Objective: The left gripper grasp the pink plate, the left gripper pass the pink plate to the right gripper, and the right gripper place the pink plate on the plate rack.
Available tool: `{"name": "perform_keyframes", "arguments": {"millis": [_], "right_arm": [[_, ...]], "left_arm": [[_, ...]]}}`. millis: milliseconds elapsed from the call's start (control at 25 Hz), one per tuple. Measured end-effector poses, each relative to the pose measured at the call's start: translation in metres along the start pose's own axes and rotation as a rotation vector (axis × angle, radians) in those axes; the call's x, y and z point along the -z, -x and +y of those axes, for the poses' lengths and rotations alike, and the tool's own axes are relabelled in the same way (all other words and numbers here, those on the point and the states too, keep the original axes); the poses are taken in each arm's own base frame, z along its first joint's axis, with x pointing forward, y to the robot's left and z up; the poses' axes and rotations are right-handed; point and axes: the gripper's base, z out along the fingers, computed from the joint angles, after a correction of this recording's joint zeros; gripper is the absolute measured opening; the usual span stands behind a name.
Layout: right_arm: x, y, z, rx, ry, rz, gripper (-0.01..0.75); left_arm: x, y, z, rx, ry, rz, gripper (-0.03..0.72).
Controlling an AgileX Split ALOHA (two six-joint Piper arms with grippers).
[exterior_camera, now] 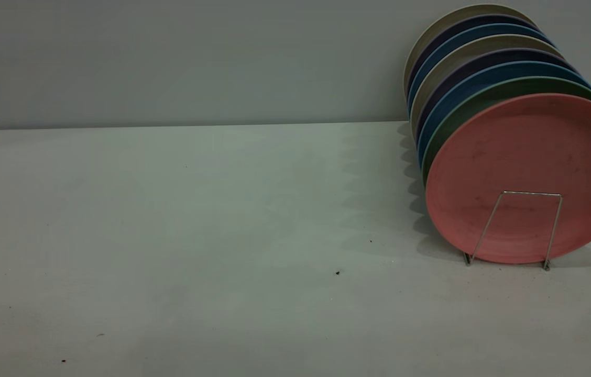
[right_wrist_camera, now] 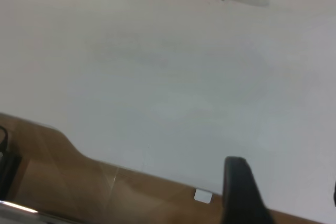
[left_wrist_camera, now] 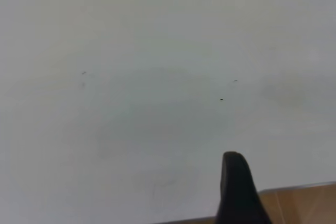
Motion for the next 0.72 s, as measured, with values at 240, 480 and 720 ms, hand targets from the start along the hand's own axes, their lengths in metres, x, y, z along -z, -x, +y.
{"name": "perform_keyframes", "arguments": {"millis": [240, 480, 720], "right_arm": [[0.000, 0.000, 0.000, -0.001, 0.001, 0.000, 0.379], [0.000, 0.000, 0.000, -0.001, 0.001, 0.000, 0.327], [0.013, -0.010, 0.002, -0.021, -0.046, -0.113, 0.276]], "left_arm": [[0.000, 0.000, 0.000, -0.001, -0.003, 0.000, 0.485], [0.000, 0.000, 0.000, -0.002, -0.004, 0.000, 0.485], [0.000, 0.000, 0.000, -0.005, -0.008, 0.000, 0.485]]}}
